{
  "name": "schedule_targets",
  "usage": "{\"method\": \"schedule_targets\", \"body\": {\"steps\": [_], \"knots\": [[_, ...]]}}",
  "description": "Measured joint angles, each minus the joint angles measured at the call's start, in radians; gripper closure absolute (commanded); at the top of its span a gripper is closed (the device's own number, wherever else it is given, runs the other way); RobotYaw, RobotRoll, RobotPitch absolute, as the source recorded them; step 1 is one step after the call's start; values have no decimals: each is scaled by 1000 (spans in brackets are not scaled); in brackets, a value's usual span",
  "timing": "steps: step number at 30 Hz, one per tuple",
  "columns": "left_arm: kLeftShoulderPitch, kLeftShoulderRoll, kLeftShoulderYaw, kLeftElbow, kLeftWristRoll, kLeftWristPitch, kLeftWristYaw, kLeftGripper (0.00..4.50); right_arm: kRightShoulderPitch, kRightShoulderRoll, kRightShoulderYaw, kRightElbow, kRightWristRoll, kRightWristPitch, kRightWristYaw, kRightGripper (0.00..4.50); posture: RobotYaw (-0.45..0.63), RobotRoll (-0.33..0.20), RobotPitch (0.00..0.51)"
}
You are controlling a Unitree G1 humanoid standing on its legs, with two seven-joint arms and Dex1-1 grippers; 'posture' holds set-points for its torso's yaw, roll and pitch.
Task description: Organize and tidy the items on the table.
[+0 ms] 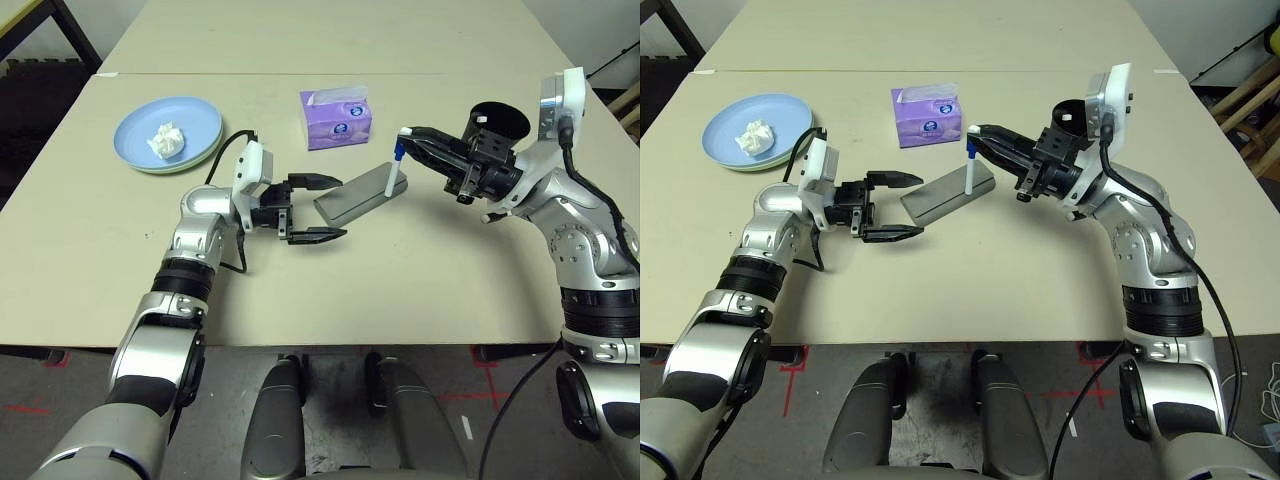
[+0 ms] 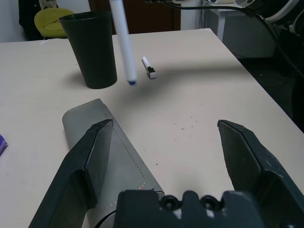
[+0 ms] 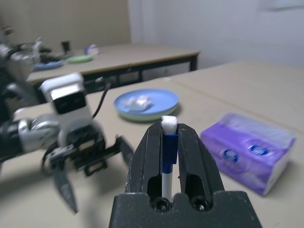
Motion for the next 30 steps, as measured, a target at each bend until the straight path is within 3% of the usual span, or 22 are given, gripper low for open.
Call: {"method": "schedule_targets", "body": {"steps": [7,18,30], "knots": [[-6,-8,0,18,0,-6,1,0,0,46,-49,1,-56,-169,-153,4203,51,0,199],[-7,-8,0,19,0,-8,4,0,0,117,-118,28,-229,-344,-533,4203,52,0,201],[-38,-9,20,-3,-8,40,31,0,12,115,-125,59,-282,-364,-648,4203,58,0,200]]}}
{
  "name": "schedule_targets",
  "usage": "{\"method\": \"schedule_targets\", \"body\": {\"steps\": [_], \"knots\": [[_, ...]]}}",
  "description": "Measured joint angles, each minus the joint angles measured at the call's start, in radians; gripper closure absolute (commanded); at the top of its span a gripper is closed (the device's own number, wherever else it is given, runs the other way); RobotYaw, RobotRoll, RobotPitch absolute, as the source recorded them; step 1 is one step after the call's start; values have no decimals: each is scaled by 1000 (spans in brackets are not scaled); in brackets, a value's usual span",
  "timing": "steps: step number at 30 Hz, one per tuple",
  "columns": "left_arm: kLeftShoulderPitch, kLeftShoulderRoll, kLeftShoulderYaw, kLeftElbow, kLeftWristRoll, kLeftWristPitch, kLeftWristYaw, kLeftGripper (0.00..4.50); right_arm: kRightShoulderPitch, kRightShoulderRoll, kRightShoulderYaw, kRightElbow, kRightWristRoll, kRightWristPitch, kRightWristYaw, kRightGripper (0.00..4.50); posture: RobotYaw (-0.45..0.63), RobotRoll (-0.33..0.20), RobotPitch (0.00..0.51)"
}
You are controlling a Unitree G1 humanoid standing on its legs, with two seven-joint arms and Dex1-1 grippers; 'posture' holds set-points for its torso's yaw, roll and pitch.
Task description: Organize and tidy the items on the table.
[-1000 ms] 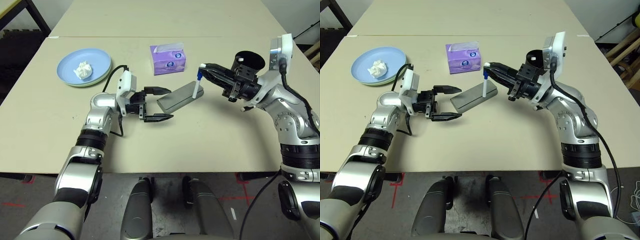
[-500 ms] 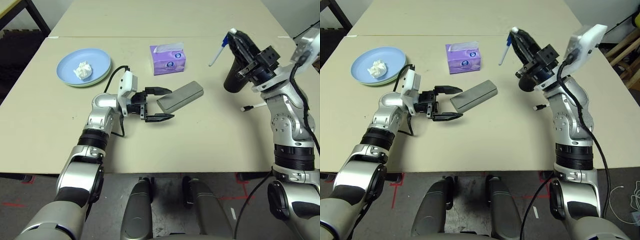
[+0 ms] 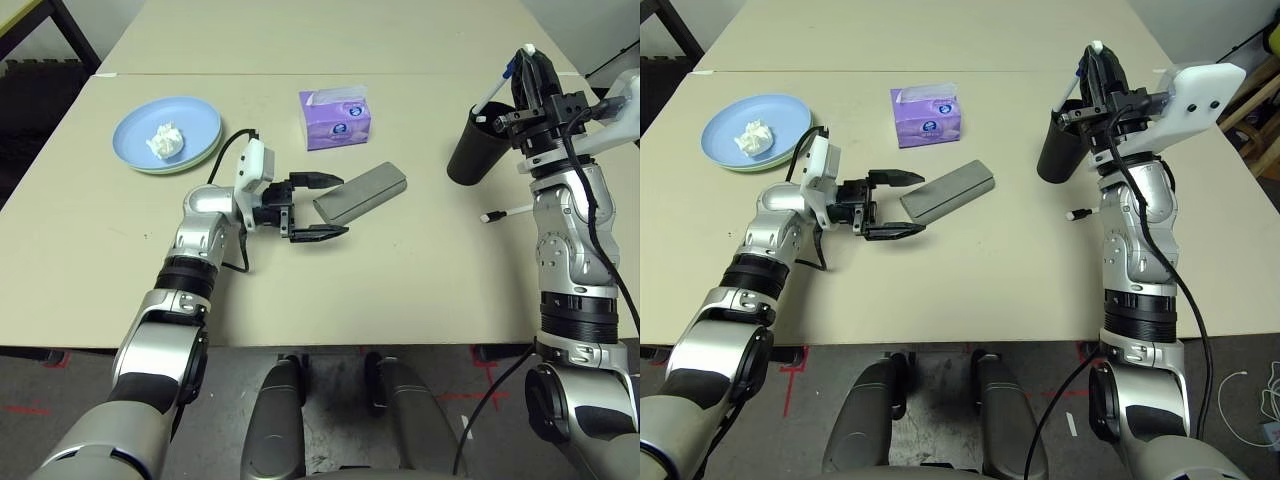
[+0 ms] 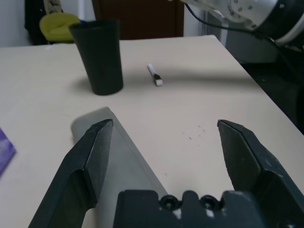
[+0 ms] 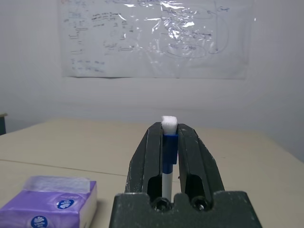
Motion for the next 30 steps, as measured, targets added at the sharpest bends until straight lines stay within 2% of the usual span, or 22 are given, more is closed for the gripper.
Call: {"method": "schedule_targets", "body": {"steps": [15,21,26,27,30], "knots": [[36,-3,35,-75,-2,78,135,0,42,-12,-15,1,-20,63,-70,4203,66,0,203],[49,1,35,-106,-7,96,138,0,40,-12,-13,1,-8,96,-61,2133,65,0,202],[54,2,34,-111,-8,100,137,0,24,-20,-13,2,11,106,-37,212,65,0,203],[54,2,34,-113,-8,100,137,0,20,-27,-14,4,21,106,-21,35,65,0,204],[54,2,33,-125,-8,100,136,0,-1,-44,-15,8,80,109,54,35,65,0,204]]}}
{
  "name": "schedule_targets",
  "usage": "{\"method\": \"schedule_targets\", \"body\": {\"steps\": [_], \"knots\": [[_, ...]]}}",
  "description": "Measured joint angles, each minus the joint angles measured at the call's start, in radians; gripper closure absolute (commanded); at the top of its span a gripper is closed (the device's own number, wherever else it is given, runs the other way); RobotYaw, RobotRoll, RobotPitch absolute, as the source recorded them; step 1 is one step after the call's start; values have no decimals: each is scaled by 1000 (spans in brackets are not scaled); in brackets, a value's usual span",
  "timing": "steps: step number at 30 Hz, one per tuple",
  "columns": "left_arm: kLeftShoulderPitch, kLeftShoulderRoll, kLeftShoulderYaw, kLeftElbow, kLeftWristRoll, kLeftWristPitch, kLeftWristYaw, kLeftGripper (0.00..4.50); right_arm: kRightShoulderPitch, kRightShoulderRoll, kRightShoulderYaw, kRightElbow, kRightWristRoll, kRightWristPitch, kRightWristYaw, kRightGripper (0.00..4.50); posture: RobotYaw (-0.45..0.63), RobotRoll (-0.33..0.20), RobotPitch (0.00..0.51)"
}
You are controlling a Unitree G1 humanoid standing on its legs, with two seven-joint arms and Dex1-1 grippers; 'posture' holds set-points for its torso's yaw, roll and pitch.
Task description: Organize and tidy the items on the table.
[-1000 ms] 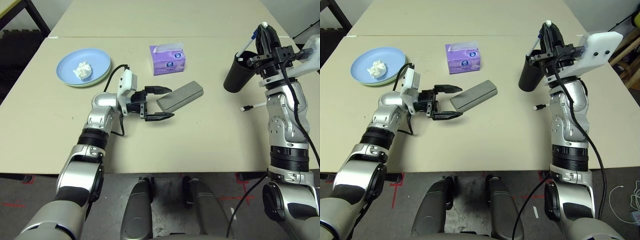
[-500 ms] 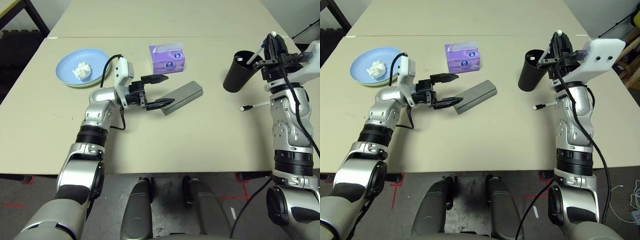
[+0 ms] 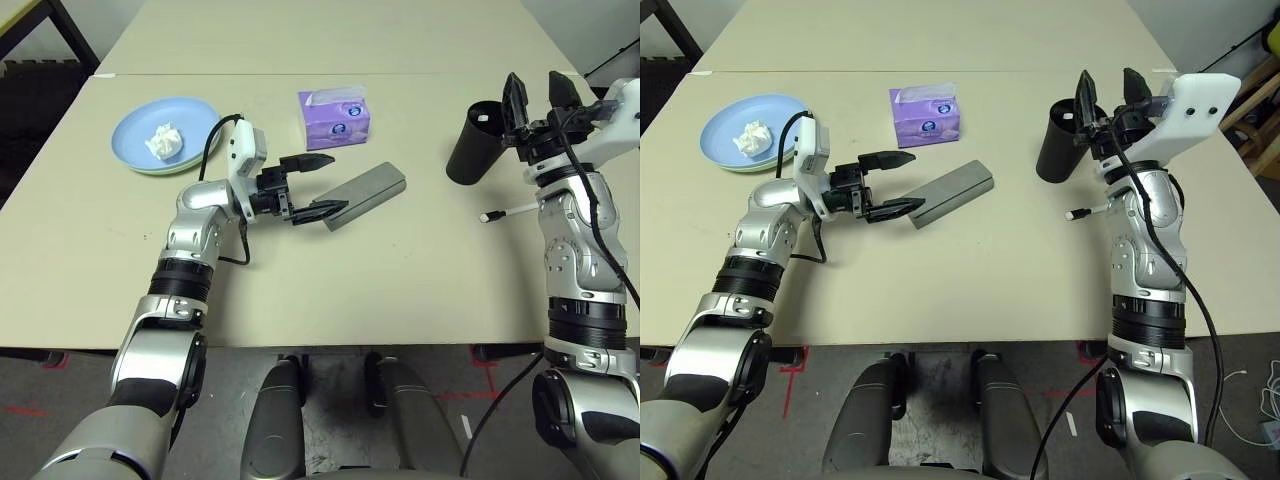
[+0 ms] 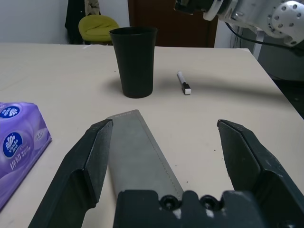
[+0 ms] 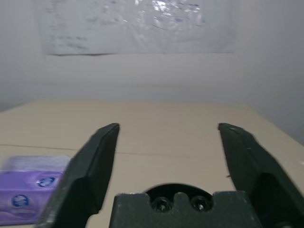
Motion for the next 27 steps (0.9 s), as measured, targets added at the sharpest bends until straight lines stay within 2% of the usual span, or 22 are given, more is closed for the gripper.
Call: {"method": "schedule_targets", "body": {"steps": [6,10,12,16,20,27], "knots": [[0,0,0,-11,0,0,-8,0,-30,-80,5,0,159,81,249,35,68,0,204],[1,1,-1,-11,0,0,-11,0,-40,-235,96,27,213,197,526,35,71,0,206],[1,2,-1,-11,0,0,-11,0,-41,-280,144,62,209,214,638,35,74,0,207],[3,5,-1,-13,-1,0,-14,0,-73,-375,241,159,148,199,844,35,85,0,209],[6,9,-1,-25,-2,1,-14,0,-129,-448,331,273,39,115,1014,35,93,0,212],[25,17,-2,-55,-5,8,-14,0,-273,-497,493,552,-206,-192,1223,35,94,0,213]]}}
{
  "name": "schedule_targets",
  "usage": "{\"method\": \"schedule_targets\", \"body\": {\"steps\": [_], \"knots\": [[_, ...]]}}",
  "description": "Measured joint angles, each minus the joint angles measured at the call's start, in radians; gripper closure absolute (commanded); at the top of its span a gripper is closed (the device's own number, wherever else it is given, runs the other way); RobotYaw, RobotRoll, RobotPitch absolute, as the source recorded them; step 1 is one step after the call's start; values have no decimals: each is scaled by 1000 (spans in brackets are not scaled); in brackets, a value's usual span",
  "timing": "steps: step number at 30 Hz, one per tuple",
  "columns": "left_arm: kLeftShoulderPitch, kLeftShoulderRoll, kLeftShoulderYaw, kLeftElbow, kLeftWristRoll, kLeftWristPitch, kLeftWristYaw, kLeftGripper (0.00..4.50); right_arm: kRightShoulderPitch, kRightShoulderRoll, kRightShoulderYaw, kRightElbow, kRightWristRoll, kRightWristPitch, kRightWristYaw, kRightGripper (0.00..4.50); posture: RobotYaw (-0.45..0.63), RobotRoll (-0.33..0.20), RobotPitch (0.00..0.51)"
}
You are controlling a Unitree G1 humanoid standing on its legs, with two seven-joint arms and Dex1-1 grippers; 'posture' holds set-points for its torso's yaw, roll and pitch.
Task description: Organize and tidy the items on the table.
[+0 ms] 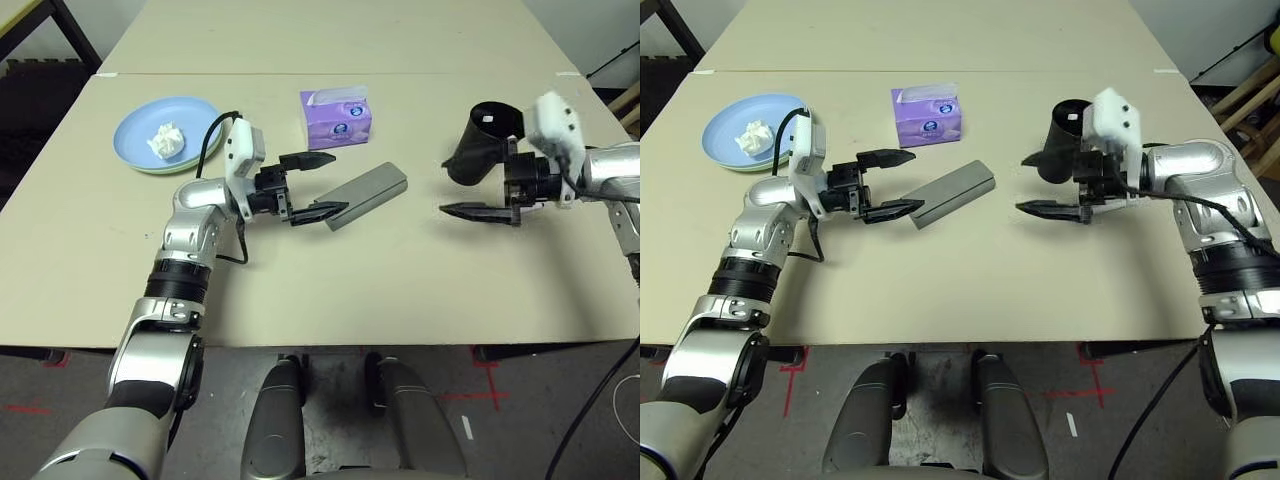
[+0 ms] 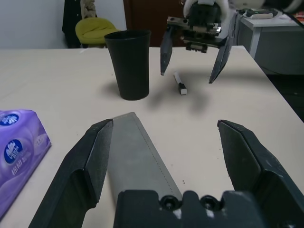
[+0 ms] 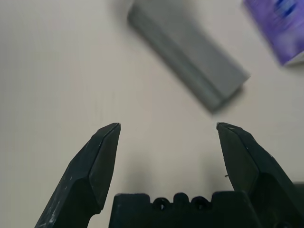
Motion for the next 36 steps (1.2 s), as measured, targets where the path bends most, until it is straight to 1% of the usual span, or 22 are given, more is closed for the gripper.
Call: {"method": "schedule_targets", "body": {"steps": [4,9,12,16,22,27,36], "knots": [[2,2,-1,-3,0,1,-2,0,-102,-15,74,154,-139,-188,55,35,92,0,215],[2,2,-7,-6,-1,2,-6,0,-190,-20,142,300,-283,-365,69,35,91,0,218],[2,2,-10,-7,-1,3,-7,0,-231,-21,180,365,-363,-443,58,35,94,0,222],[2,2,-10,-9,-1,4,-7,0,-260,-15,214,408,-434,-486,54,35,103,0,221],[3,2,-10,-13,-1,4,-6,0,-283,5,236,447,-500,-511,49,35,106,0,225],[10,2,-10,-20,-1,4,-5,0,-298,21,253,480,-553,-517,10,35,107,0,229],[15,2,-11,-32,-1,4,-6,0,-323,56,260,520,-587,-527,-34,35,115,0,230]]}}
